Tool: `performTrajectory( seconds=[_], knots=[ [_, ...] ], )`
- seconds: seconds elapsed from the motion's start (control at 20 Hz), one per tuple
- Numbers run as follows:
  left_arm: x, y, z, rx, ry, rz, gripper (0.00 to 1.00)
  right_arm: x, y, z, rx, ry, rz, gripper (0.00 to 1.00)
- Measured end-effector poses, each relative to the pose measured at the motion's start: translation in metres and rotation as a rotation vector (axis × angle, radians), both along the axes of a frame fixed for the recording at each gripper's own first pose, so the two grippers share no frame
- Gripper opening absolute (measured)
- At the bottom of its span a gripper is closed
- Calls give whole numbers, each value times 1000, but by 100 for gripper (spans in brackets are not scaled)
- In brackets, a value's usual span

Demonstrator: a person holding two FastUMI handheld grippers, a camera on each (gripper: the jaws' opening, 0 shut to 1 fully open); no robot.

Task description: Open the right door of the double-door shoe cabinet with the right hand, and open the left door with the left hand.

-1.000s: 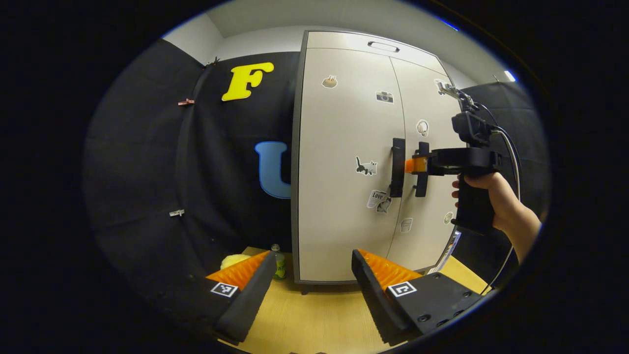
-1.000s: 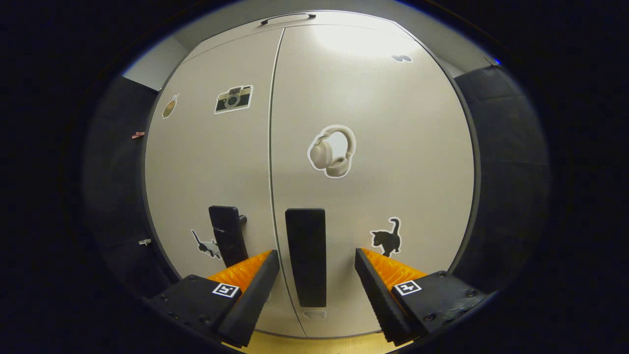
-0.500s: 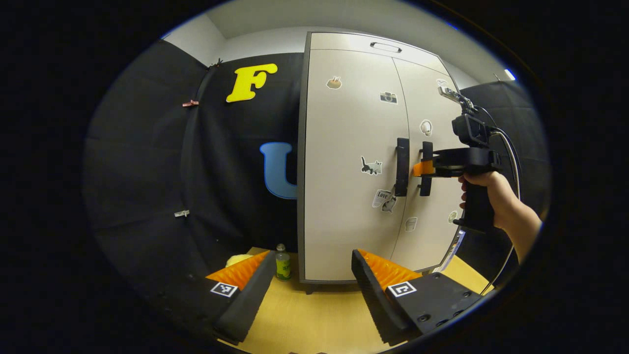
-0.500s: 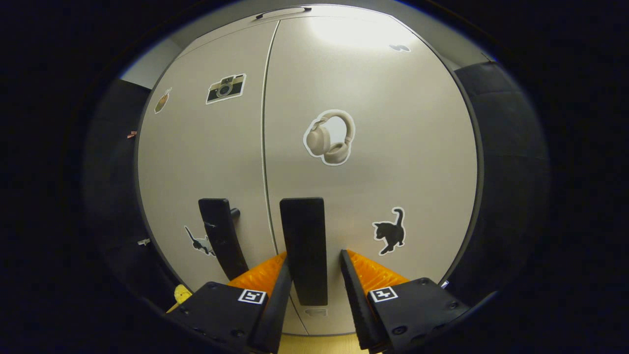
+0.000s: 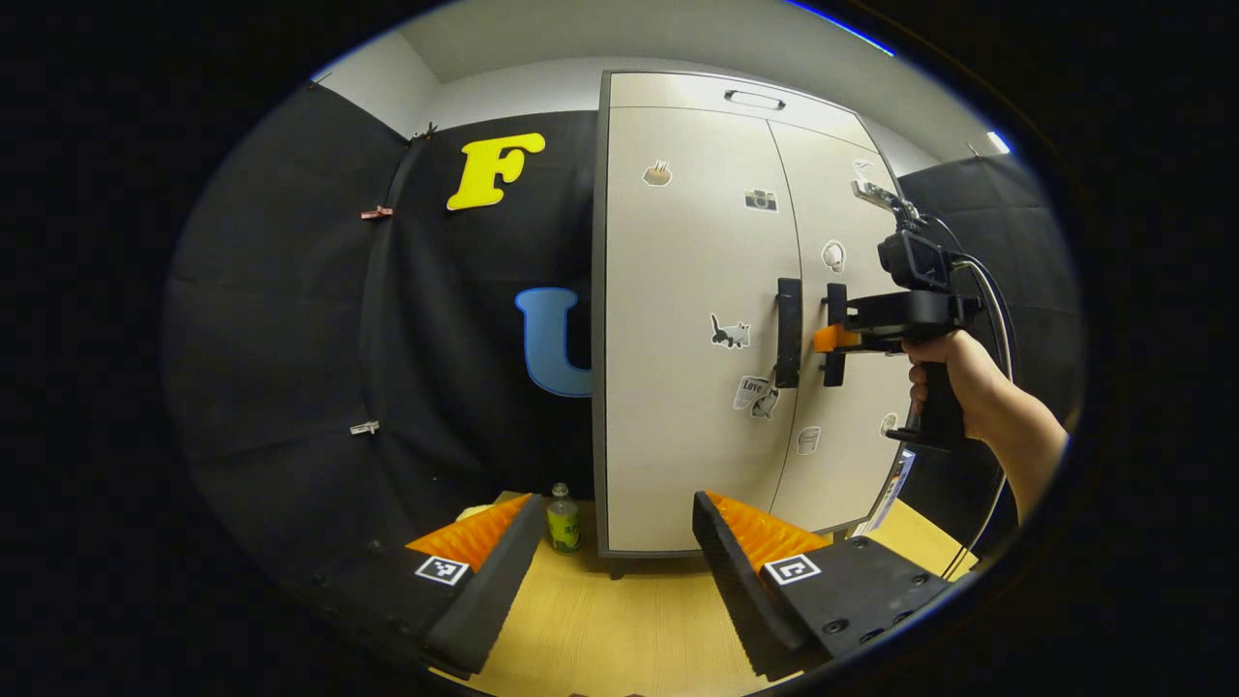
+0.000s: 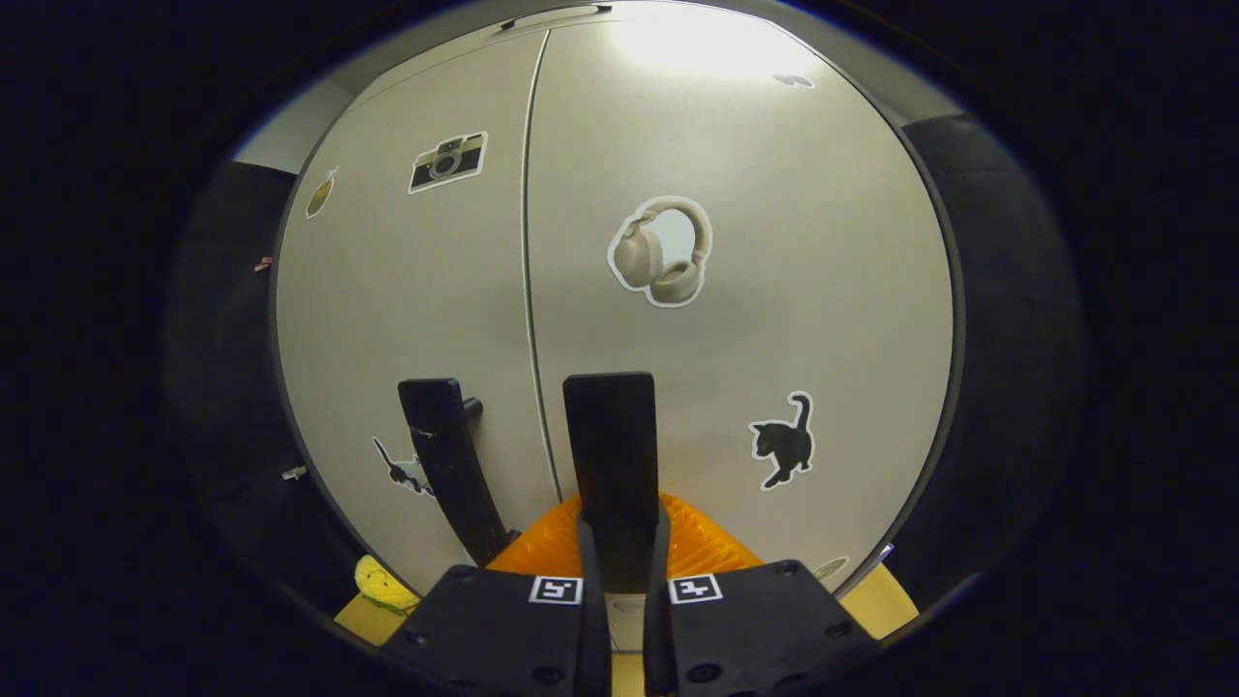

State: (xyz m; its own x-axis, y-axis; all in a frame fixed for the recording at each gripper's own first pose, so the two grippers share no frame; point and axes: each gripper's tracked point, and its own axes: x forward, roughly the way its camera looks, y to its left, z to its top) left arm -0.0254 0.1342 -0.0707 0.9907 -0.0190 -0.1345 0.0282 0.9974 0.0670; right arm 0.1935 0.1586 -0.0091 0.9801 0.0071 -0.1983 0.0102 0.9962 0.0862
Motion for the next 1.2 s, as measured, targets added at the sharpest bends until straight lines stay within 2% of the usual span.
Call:
performTrajectory(
  seconds=[0.5,0.7,0.95,1.2],
  knots=[
    [-13,-25,5,-8,4,-68,95,-24,-9,8,13,-28,-5,17],
    [-25,-32,20,27,-32,-33,95,-33,-14,11,26,-36,34,17],
    [-46,-65,22,7,-34,2,95,-46,-19,16,20,-48,108,17],
    [-66,-89,15,-34,-11,29,95,-56,-26,19,20,-60,145,17]
  ],
)
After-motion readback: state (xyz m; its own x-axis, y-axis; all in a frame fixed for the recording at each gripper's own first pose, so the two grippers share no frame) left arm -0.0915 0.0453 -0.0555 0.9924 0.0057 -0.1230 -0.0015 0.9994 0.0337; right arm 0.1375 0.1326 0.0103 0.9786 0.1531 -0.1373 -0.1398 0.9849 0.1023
